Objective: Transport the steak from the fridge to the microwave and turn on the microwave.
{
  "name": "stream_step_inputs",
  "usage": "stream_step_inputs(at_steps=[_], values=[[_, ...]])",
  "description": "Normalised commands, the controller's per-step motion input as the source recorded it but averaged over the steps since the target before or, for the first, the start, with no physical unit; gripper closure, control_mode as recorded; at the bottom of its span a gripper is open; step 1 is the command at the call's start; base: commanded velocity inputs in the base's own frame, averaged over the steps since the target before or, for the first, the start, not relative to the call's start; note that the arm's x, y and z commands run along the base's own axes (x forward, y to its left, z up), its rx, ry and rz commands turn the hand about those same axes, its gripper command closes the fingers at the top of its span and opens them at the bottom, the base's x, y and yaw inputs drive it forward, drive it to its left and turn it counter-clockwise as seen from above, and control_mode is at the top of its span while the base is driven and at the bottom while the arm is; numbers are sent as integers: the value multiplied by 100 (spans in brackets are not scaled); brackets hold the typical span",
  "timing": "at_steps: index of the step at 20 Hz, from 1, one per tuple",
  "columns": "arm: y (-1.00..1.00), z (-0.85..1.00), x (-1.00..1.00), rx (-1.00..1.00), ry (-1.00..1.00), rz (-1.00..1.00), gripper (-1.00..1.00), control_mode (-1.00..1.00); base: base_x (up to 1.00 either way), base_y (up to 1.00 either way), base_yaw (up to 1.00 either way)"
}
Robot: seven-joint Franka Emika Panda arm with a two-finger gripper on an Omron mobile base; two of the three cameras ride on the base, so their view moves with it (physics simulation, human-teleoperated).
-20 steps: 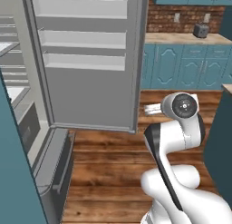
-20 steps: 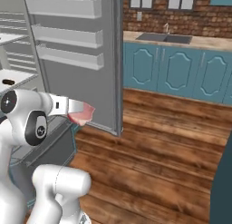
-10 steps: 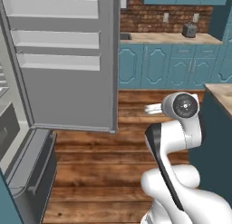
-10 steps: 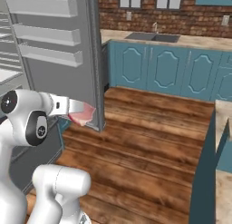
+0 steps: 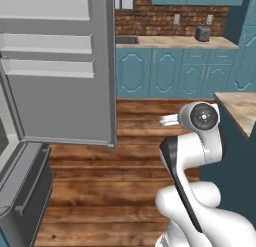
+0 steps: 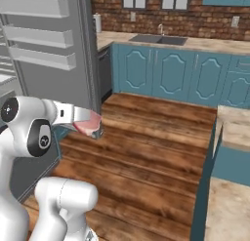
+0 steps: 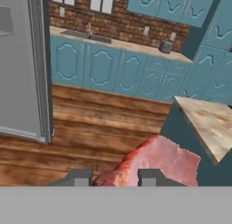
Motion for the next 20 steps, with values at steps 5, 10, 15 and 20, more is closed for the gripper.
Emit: stream_step_inputs(at_steps=[5, 10, 15, 20], values=[[0, 0, 0, 0, 0, 0, 100, 100, 14, -61, 0], [0, 0, 0, 0, 0, 0, 100, 100, 27, -62, 0], [0, 0, 0, 0, 0, 0, 100, 100, 39, -59, -1], [0, 0, 0, 0, 0, 0, 100, 100, 51, -42, -2]])
